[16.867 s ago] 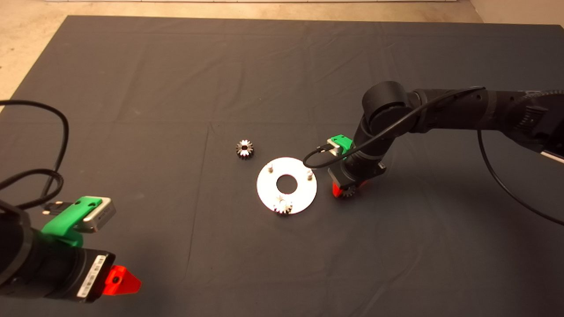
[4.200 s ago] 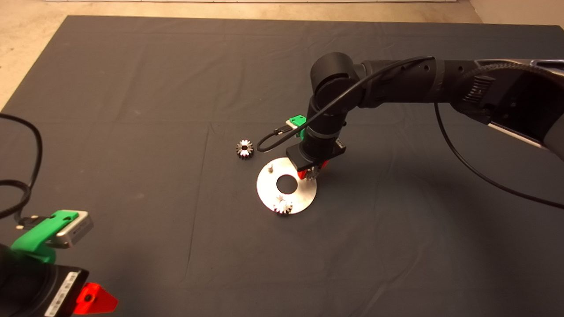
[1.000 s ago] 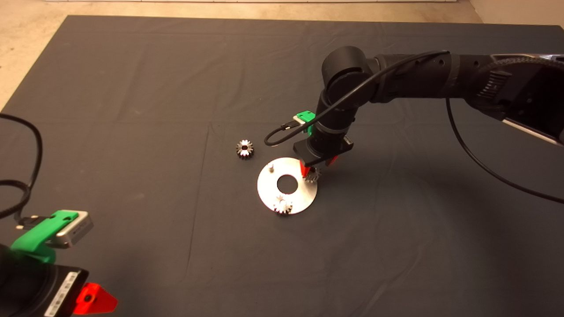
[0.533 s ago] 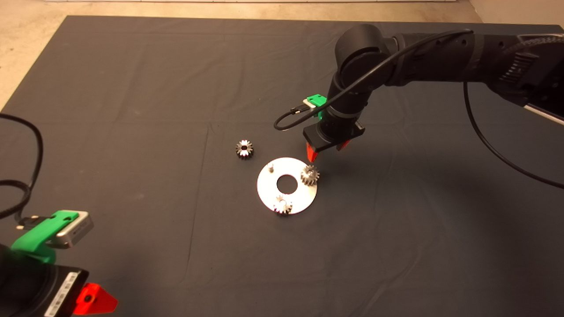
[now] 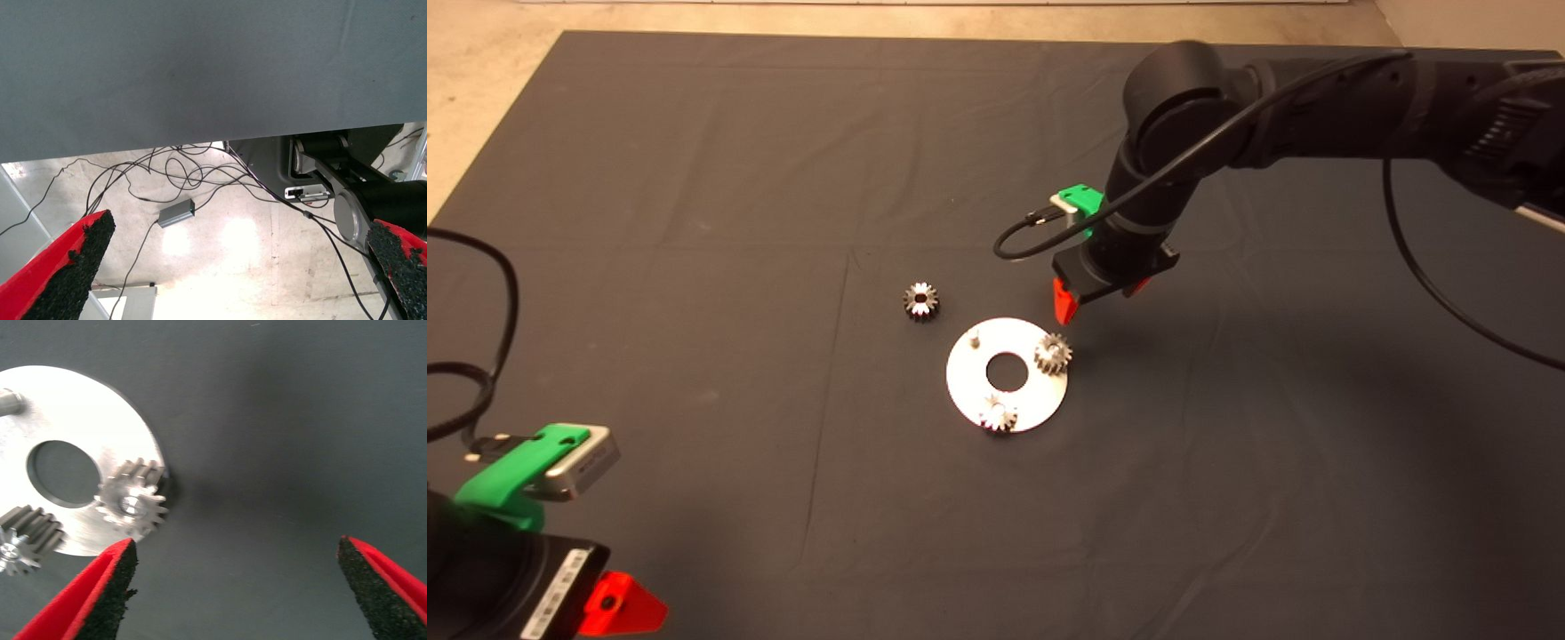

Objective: Install three planetary gears onto the carrier pins

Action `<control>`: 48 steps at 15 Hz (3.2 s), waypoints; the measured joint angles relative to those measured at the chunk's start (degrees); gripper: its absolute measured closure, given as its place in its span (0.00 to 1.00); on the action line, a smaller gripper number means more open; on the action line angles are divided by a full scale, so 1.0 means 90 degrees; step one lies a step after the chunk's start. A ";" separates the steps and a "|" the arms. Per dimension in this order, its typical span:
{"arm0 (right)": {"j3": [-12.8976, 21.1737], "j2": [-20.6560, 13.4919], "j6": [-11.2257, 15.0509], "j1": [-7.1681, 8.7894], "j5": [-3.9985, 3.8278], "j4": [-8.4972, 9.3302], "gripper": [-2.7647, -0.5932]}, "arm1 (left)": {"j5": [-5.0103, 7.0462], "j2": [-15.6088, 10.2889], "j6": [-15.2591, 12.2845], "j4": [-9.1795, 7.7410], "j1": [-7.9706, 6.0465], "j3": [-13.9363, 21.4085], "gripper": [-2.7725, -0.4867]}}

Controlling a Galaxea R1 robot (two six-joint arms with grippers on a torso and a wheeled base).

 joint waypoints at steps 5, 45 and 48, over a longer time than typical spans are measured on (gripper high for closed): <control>0.1117 -0.0930 0.0428 0.0108 -0.0012 0.0000 0.15 | 0.0005 0.0661 0.0031 -0.0005 -0.0016 -0.0248 0.00; 0.4414 -0.3150 0.2529 0.0253 -0.0009 0.0072 0.01 | -0.0714 0.5450 0.0379 0.0359 0.0095 -0.6766 0.00; 0.4414 -0.3150 0.2532 0.0252 -0.0009 0.0072 0.01 | -0.0720 0.5557 0.0152 0.0359 0.0116 -0.6938 0.00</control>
